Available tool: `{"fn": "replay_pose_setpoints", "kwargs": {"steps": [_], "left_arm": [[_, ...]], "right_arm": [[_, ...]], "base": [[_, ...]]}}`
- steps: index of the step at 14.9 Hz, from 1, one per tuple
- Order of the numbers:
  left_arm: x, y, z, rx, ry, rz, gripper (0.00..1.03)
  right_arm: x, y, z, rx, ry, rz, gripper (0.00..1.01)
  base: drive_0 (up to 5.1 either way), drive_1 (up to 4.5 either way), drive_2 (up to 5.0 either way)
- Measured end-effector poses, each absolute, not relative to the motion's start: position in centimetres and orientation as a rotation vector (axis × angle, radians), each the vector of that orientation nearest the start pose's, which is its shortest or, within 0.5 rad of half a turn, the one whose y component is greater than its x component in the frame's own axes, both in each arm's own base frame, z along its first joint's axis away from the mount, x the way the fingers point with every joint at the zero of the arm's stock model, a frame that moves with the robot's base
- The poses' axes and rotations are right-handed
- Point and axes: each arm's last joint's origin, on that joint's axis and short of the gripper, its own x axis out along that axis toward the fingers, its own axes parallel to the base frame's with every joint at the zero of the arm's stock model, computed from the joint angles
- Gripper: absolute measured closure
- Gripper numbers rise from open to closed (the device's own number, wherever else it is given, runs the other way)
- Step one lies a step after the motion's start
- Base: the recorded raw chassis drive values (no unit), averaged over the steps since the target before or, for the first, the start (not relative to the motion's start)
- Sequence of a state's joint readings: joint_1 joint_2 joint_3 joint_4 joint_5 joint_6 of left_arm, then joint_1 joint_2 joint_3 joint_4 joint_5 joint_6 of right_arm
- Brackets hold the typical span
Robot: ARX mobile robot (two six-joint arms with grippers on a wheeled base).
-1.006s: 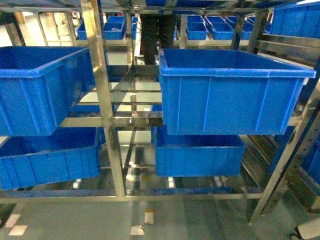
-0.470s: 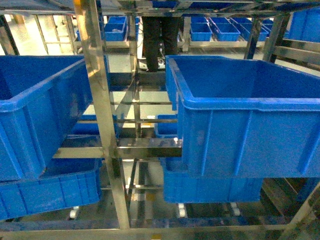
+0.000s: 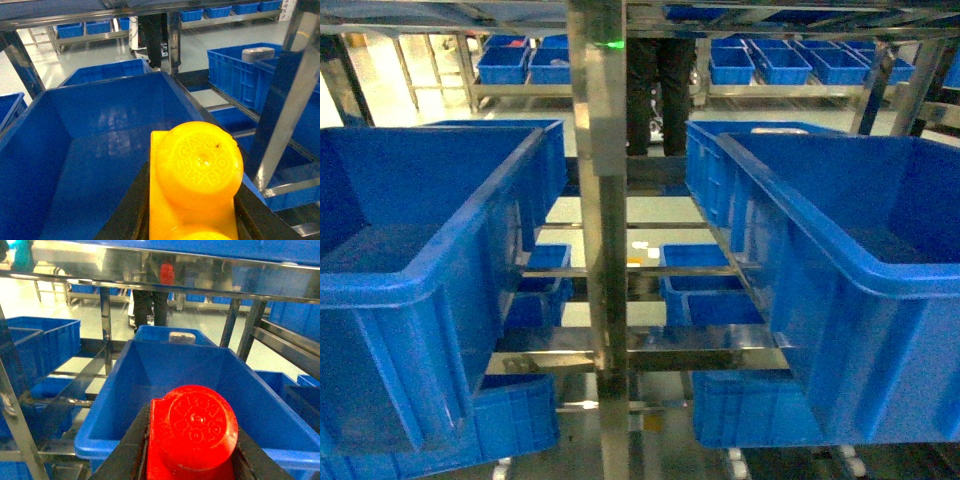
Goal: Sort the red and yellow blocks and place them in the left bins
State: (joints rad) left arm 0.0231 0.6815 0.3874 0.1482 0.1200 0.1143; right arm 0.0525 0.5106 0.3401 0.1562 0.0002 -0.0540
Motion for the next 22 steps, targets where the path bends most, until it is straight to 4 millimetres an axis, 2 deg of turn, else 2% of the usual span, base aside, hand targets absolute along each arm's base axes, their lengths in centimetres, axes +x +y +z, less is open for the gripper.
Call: {"fn": "replay_pose_setpoints", "kwargs": {"steps": [2, 10, 12, 14, 15, 17, 22], "left_arm": [[16.2, 0.0, 24.2, 0.104, 0.138, -0.105, 0.76], [16.2, 0.0, 24.2, 0.104, 0.140, -0.105, 0.76], [16.2, 0.0, 24.2, 0.104, 0.139, -0.105, 0.76], [16.2, 0.0, 24.2, 0.104, 0.139, -0.106, 0.76], [16.2, 0.0, 24.2, 0.104, 0.138, -0.105, 0.76], [16.2, 0.0, 24.2, 0.104, 0.138, -0.105, 0.76], [16.2, 0.0, 24.2, 0.104, 0.139, -0.105, 0.76]], "right_arm": [[13.8, 0.7, 24.9, -0.054, 0.010, 0.052, 0.74], [14.0, 0.7, 24.8, -0.054, 0.020, 0.053, 0.74], [16.5, -0.2, 25.6, -0.028, 0.035, 0.005, 0.74], [20.2, -1.2, 25.9, 0.003, 0.081, -0.047, 0.74], [22.6, -1.6, 25.4, 0.015, 0.144, -0.070, 0.74], [26.6, -2.3, 23.1, 0.037, 0.266, -0.117, 0.74], [32.6, -3.1, 18.0, 0.063, 0.442, -0.200, 0.74]], "base": [[-3.9, 4.62, -0.5], [0.0, -0.04, 0.0], [0.0, 0.00, 0.0], [0.0, 0.00, 0.0], [0.0, 0.00, 0.0], [0.0, 0.00, 0.0], [0.0, 0.00, 0.0]]}}
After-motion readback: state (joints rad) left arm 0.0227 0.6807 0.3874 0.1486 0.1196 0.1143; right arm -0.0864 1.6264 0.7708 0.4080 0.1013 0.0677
